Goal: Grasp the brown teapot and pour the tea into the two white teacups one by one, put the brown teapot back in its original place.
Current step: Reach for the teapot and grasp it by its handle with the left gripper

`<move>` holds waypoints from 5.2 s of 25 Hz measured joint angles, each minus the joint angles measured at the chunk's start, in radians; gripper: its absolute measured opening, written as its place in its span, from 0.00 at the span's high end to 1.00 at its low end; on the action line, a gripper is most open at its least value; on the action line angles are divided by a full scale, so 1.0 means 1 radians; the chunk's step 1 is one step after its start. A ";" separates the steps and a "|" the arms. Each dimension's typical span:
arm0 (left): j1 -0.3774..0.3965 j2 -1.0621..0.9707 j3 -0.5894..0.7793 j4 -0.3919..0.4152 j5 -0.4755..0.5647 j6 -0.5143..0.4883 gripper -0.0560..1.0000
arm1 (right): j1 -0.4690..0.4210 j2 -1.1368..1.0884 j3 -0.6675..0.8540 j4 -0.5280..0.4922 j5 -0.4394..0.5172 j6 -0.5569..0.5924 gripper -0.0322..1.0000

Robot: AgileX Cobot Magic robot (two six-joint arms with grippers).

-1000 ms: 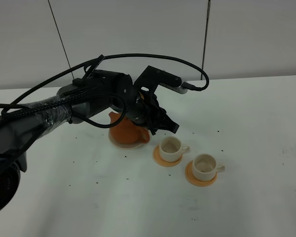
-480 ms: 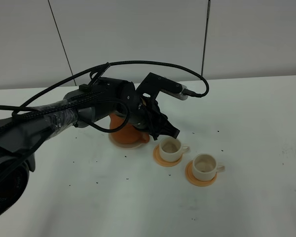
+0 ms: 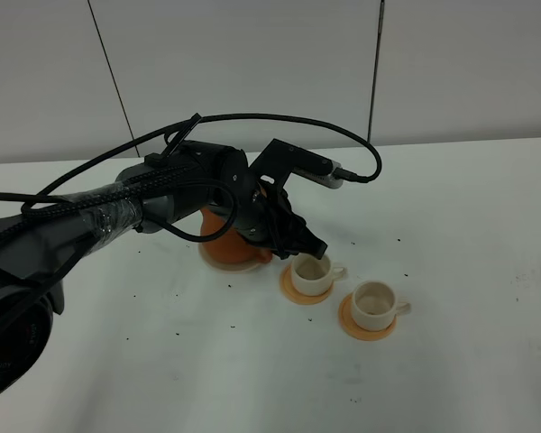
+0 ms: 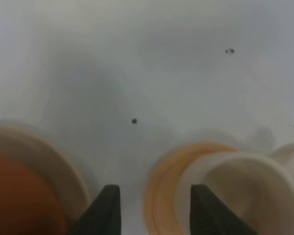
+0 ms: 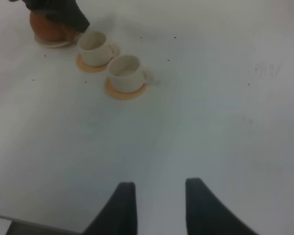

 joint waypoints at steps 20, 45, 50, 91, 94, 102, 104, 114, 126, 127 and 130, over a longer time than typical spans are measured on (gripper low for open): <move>0.000 -0.016 0.000 -0.001 0.081 -0.012 0.56 | 0.000 0.000 0.000 0.000 0.000 0.000 0.73; -0.002 -0.019 0.000 0.013 -0.002 0.083 0.56 | 0.000 0.000 0.000 0.001 0.000 0.000 0.73; -0.002 -0.019 0.000 0.033 0.006 0.100 0.56 | 0.000 0.000 0.000 0.001 0.000 0.000 0.73; -0.007 -0.023 0.000 0.135 0.133 0.126 0.59 | 0.000 0.000 0.000 0.001 0.000 0.000 0.73; -0.007 -0.023 0.000 0.158 0.141 0.122 0.59 | 0.000 0.000 0.000 0.001 0.000 0.000 0.73; -0.005 -0.023 0.000 0.176 0.143 0.112 0.59 | 0.000 0.000 0.000 0.001 0.000 0.000 0.73; -0.001 -0.023 0.000 0.176 0.146 0.107 0.59 | 0.000 0.000 0.000 0.001 0.000 0.000 0.73; 0.020 -0.031 0.000 0.214 0.176 0.101 0.59 | 0.000 0.000 0.000 0.002 0.000 0.000 0.73; 0.045 -0.031 0.000 0.226 0.185 0.100 0.59 | 0.000 0.000 0.000 0.003 0.000 0.000 0.73; 0.046 -0.031 0.000 0.226 0.189 0.100 0.59 | 0.000 0.000 0.000 0.003 0.000 0.000 0.73; 0.047 -0.031 0.000 0.227 0.203 0.100 0.59 | 0.000 0.000 0.000 0.003 0.000 0.000 0.73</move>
